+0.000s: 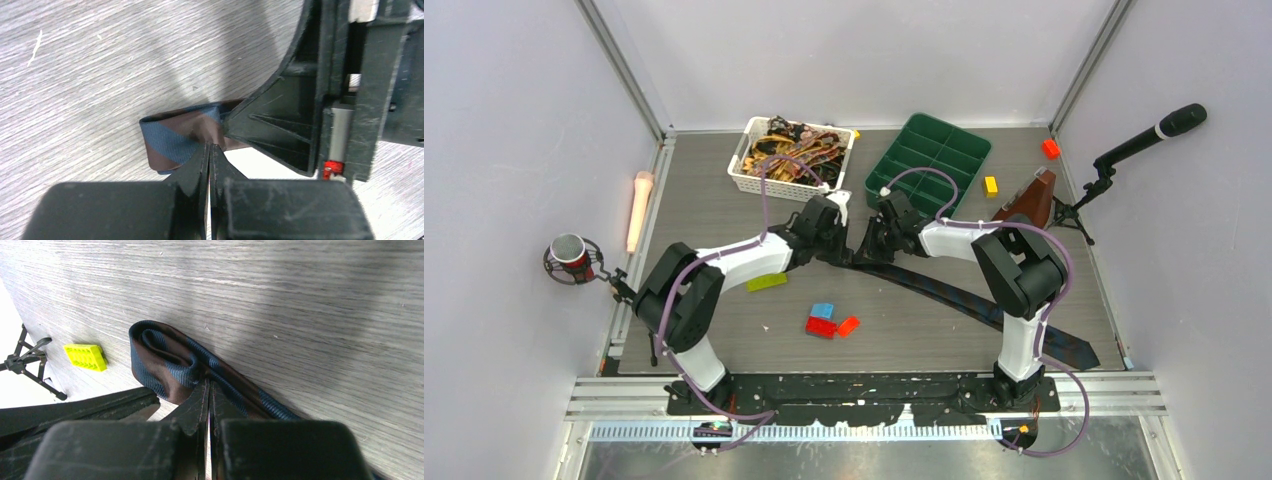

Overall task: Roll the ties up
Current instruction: Roll the tie at the center of the board.

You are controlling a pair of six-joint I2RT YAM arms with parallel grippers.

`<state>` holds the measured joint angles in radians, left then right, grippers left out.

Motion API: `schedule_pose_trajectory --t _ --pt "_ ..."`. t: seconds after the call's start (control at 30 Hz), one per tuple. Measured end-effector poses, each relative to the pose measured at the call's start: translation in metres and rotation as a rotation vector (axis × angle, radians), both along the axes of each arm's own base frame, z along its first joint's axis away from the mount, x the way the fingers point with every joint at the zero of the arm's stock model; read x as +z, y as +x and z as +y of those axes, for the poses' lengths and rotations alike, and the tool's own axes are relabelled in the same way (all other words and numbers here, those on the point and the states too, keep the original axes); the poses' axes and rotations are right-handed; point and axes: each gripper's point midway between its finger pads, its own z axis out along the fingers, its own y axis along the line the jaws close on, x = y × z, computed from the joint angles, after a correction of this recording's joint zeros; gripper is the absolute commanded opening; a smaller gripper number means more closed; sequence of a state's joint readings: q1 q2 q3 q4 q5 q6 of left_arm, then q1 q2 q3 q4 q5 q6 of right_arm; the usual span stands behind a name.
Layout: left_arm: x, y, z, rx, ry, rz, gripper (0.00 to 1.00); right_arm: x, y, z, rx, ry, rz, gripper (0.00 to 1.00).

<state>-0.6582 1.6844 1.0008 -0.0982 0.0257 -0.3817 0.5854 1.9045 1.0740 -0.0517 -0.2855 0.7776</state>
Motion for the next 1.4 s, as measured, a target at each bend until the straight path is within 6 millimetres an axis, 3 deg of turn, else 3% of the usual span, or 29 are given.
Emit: schedule_pose_trajectory --t 0.37,0.77,1.03,1.4 --pt "-0.007 0.0 0.008 0.014 0.014 0.016 0.0 0.006 -0.004 -0.007 -0.016 -0.018 0.004 0.05" --pt "-0.016 -0.001 0.008 0.014 0.024 0.03 0.0 0.05 -0.001 -0.016 -0.04 -0.017 -0.092 0.07" --pt "-0.015 -0.001 0.007 0.013 0.022 0.031 0.0 0.049 0.001 -0.008 -0.019 0.01 -0.081 0.07" --pt "-0.015 -0.001 0.006 0.009 0.018 0.032 0.0 0.024 0.001 0.007 0.015 0.048 -0.021 0.07"
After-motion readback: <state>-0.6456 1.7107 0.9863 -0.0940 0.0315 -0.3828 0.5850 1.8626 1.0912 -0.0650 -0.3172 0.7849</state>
